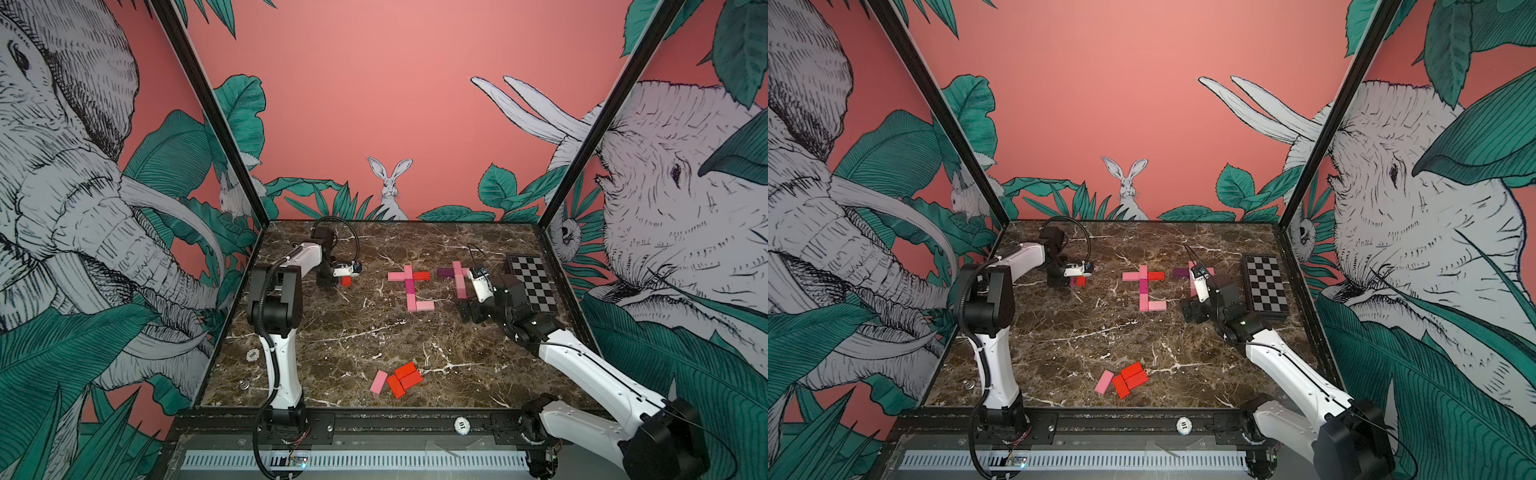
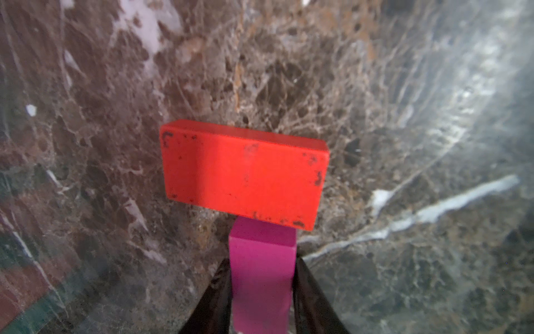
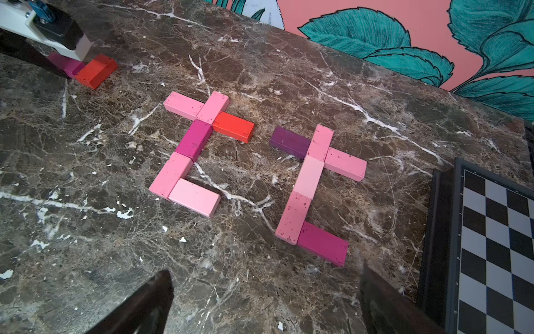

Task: Assemble the letter t with building blocks
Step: Assemble the building block at the center of the board.

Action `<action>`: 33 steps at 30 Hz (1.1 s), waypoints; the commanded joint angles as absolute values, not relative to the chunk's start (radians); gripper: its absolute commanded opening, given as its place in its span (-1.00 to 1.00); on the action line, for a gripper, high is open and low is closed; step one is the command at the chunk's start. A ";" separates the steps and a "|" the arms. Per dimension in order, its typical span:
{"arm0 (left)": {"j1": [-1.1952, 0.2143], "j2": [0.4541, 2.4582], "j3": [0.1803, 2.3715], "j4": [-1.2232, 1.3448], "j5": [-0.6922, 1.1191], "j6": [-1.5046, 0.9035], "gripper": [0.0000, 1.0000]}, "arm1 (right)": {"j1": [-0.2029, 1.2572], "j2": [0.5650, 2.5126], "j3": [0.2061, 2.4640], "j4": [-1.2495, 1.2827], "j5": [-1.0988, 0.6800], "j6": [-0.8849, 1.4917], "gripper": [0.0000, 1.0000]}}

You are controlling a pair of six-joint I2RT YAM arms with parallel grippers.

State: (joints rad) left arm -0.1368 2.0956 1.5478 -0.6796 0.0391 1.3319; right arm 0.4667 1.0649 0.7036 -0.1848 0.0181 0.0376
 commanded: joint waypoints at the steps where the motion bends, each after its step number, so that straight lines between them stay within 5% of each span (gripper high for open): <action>1: -0.144 2.077 1.548 -0.727 0.078 1.350 -0.29 | 0.472 1.057 0.684 -0.161 0.015 0.043 0.96; 33: -0.149 2.069 1.542 -0.741 0.112 1.360 -0.29 | 0.472 1.055 0.689 -0.167 0.015 0.040 0.96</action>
